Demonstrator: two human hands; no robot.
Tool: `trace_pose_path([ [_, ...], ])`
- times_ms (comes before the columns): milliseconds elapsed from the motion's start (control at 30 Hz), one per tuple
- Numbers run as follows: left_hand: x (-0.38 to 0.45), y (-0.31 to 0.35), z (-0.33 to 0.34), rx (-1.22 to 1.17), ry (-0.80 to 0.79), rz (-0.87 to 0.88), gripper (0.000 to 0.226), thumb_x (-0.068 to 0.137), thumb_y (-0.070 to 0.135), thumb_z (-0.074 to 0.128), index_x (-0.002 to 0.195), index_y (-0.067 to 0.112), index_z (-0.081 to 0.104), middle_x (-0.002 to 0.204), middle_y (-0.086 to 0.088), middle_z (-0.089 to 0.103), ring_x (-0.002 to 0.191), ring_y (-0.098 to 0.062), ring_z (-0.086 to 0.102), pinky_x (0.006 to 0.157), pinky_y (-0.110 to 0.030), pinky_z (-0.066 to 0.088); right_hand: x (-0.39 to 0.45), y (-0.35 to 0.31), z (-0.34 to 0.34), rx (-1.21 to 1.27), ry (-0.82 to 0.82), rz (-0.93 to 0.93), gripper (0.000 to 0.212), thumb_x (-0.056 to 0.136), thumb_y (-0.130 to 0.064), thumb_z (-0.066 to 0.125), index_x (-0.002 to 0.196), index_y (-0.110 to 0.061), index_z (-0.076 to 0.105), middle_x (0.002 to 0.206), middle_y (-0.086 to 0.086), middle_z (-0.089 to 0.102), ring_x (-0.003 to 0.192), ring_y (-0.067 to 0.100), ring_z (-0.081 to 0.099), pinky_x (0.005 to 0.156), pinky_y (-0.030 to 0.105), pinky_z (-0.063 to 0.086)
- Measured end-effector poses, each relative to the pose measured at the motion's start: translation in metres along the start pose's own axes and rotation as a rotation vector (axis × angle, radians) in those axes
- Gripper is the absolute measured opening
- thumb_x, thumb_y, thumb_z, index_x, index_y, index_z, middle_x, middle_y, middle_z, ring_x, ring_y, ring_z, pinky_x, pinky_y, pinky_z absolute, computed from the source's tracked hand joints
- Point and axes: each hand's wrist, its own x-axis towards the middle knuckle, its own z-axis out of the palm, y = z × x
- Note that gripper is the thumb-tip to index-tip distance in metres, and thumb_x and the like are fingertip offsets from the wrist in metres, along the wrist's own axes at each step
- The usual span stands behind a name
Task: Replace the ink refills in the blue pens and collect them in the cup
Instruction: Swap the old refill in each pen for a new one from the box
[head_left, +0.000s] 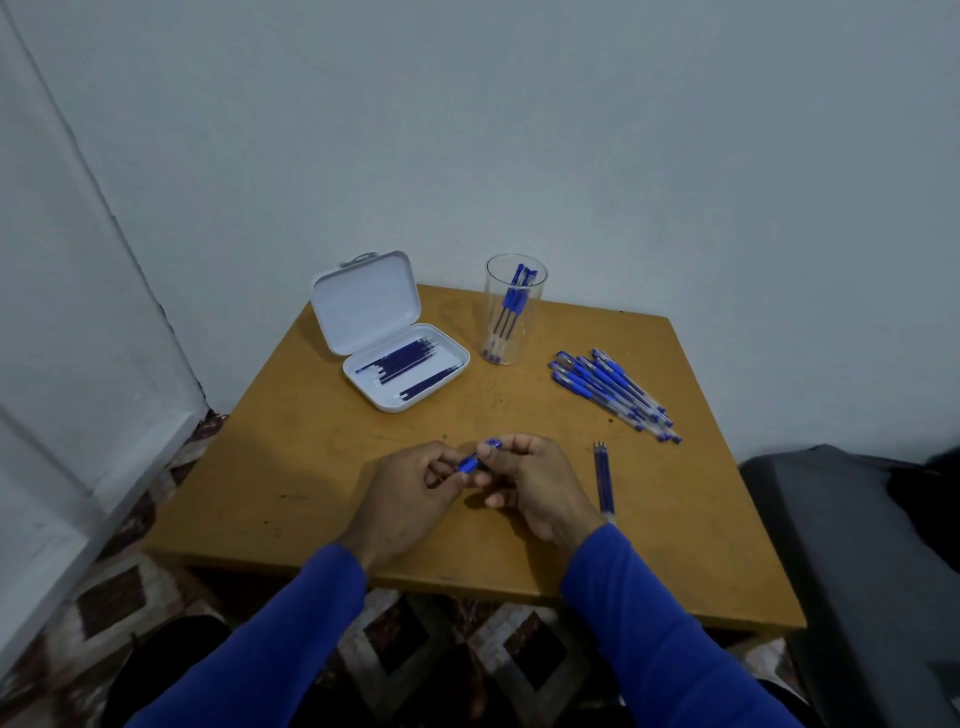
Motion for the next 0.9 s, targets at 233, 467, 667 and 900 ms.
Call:
trace_pose_path([
  [233,-0.004,0.004,0.005,-0.05,-0.026,-0.034,0.01,0.096,0.033,0.066,0.093,0.033,0.076,0.078,0.012,0.073,0.075,-0.005,0.067,0.072,-0.03,0.056,-0.004,0.008,-0.005,0.045,-0.04,-0.056,0.026,0.097,-0.007,0.063,0.117,0.01,0.062,0.087,0.02,0.074,0.066,0.018,0.068,0.049,0.023,0.055],
  [467,-0.003,0.005,0.002,-0.055,-0.078,-0.073,0.01,0.096,0.027,0.067,0.094,0.029,0.077,0.077,0.007,0.073,0.078,-0.009,0.068,0.079,-0.032,0.058,-0.006,0.015,-0.009,0.041,-0.047,-0.097,0.024,0.099,-0.006,0.06,0.118,0.009,0.061,0.093,0.023,0.075,0.071,0.02,0.071,0.053,0.023,0.057],
  [667,0.0,0.006,-0.002,-0.075,-0.134,-0.089,0.01,0.095,0.026,0.068,0.092,0.028,0.077,0.078,0.003,0.073,0.079,-0.012,0.068,0.078,-0.03,0.057,-0.004,0.017,-0.011,0.027,-0.047,-0.098,0.024,0.099,-0.007,0.06,0.117,0.009,0.06,0.1,0.03,0.072,0.075,0.023,0.072,0.053,0.024,0.058],
  [900,0.004,0.005,-0.005,-0.068,-0.164,-0.108,0.01,0.095,0.027,0.068,0.095,0.028,0.078,0.075,0.005,0.073,0.073,-0.006,0.066,0.07,-0.021,0.051,-0.005,0.017,-0.011,0.043,-0.055,-0.1,0.022,0.102,-0.007,0.055,0.118,0.008,0.059,0.097,0.026,0.073,0.075,0.024,0.073,0.053,0.025,0.058],
])
